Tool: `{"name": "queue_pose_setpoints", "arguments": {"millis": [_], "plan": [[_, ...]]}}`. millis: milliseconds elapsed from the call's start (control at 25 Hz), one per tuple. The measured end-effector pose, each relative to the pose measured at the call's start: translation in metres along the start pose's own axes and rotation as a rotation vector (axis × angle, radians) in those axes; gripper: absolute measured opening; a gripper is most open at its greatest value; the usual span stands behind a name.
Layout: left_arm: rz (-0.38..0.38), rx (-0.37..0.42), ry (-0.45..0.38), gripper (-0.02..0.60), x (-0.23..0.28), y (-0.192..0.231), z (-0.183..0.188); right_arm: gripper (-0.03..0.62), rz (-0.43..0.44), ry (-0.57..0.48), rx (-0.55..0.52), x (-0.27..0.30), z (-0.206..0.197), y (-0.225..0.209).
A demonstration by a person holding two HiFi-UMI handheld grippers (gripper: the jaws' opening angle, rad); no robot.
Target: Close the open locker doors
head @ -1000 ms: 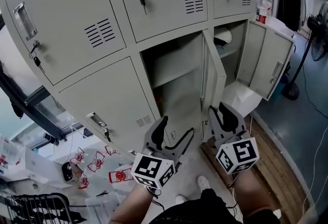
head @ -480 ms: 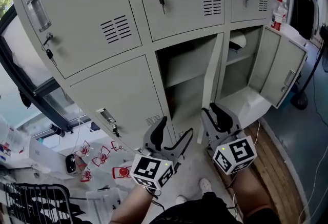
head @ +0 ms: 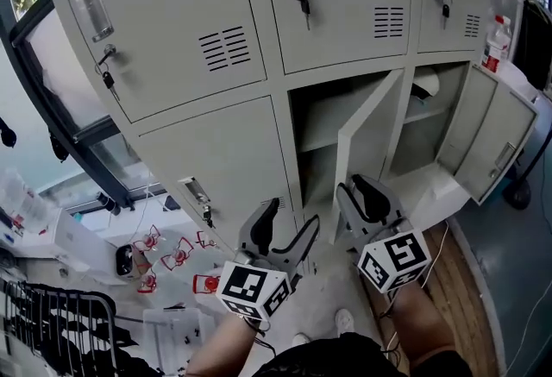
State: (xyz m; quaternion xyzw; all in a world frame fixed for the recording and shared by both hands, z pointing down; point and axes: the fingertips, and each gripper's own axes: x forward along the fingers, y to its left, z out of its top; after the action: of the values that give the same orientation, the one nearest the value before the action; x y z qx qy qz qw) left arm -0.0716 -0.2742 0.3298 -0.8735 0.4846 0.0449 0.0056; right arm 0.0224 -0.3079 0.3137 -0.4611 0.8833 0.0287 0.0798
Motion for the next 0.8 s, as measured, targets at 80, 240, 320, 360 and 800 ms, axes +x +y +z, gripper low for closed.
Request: {"name": "queue_pose_setpoints", "arguments": {"millis": [80,240,320,360,800], "plan": [[0.026,0.000,-0.008,0.327,-0.002,0.006,0.002,0.114,0.021,0.001,0.000,0.007,0.001,0.002],[0.071,0.004,-0.013,0.325,-0.005,0.018,0.003,0.118,0.066,0.005,0.003,0.023,-0.001,0.005],[0.094,0.006,-0.013,0.325,-0.007,0.024,0.003,0.121,0.089,0.009,0.005,0.031,-0.002,0.006],[0.105,0.007,-0.013,0.325,-0.008,0.027,0.004,0.122,0.099,0.011,0.006,0.036,-0.003,0.007],[0.230,0.028,-0.008,0.325,-0.016,0.060,0.004,0.143,0.204,0.012,0.032,0.084,-0.009,0.011]]}}
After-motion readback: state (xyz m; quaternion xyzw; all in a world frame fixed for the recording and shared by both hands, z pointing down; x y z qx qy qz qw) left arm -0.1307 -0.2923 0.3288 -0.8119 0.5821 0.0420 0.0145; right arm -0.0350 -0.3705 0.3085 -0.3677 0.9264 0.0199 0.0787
